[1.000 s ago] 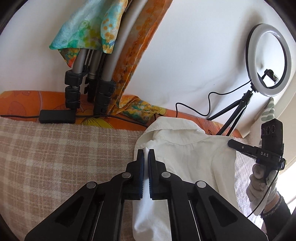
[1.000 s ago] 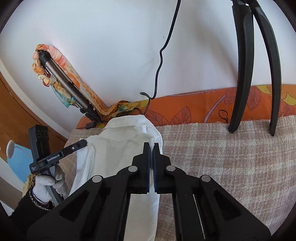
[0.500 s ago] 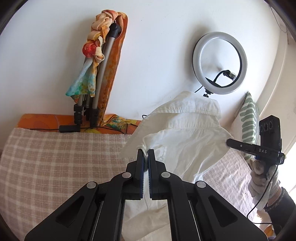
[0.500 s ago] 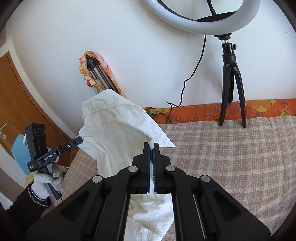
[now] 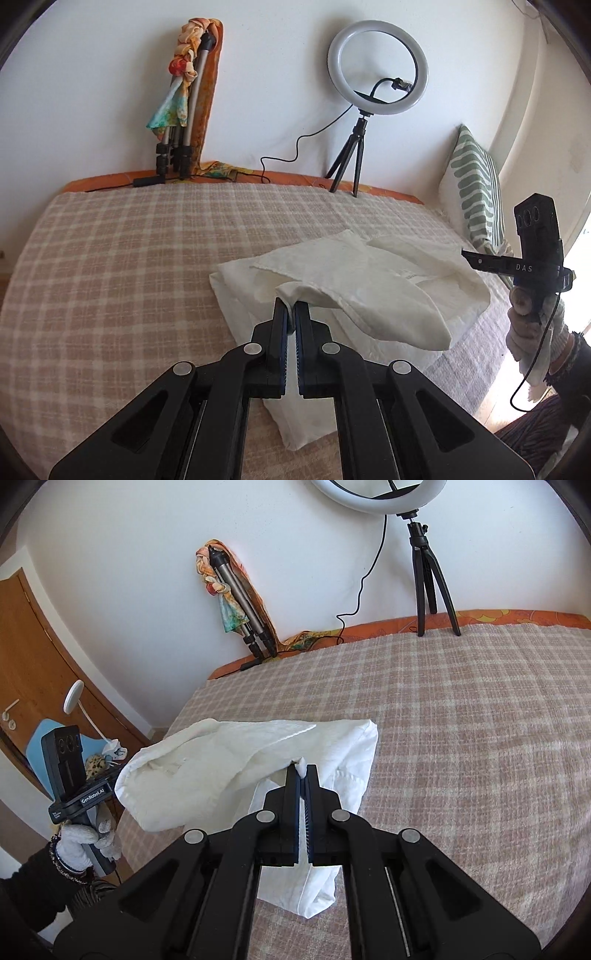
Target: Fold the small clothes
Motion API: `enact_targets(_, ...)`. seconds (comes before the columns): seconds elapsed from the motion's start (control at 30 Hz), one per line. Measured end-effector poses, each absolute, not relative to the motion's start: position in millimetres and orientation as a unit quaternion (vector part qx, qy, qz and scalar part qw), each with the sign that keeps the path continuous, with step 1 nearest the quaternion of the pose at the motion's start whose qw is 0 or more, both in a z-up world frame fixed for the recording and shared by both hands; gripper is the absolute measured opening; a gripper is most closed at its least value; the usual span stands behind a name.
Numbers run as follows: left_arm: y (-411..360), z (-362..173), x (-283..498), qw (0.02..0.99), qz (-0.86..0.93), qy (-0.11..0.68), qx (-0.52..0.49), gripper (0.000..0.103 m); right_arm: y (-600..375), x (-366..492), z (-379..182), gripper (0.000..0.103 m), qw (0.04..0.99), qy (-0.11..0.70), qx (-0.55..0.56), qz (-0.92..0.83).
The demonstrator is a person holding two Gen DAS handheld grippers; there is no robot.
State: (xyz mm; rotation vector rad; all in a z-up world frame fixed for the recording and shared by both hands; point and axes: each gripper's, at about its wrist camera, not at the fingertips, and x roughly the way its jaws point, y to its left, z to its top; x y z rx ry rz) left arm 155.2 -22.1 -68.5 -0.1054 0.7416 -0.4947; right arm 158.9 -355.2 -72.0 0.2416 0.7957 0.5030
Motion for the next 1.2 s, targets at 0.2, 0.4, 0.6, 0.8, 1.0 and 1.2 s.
enact_targets(0.2, -24, -108, 123, 0.888, -0.234, 0.396, -0.017, 0.002, -348, 132, -104, 0.003, 0.885, 0.409, 0.059, 0.214)
enact_targets(0.4, -6, -111, 113, 0.878, -0.235, 0.415, -0.031, 0.002, -362, 119, -113, 0.004, 0.882, 0.429, 0.053, 0.189)
enact_targets(0.6, 2, -80, 129, 0.888, -0.236, 0.388, -0.073, 0.003, -380, 124, -86, 0.007, 0.894, 0.392, 0.110, 0.185)
enact_targets(0.8, -34, -73, 167, 0.885, -0.250, 0.385, -0.071, 0.010, -336, 157, -87, 0.010, 0.878, 0.400, 0.129, 0.228)
enact_targets(1.0, -43, -124, 189, 0.852, -0.240, 0.457, -0.088, 0.010, -295, 166, -126, 0.021, 0.856, 0.456, 0.068, 0.233)
enact_targets(1.2, -34, -146, 165, 0.846, -0.263, 0.460, -0.062, 0.010, -290, 162, -146, 0.020, 0.847, 0.478, 0.031, 0.232)
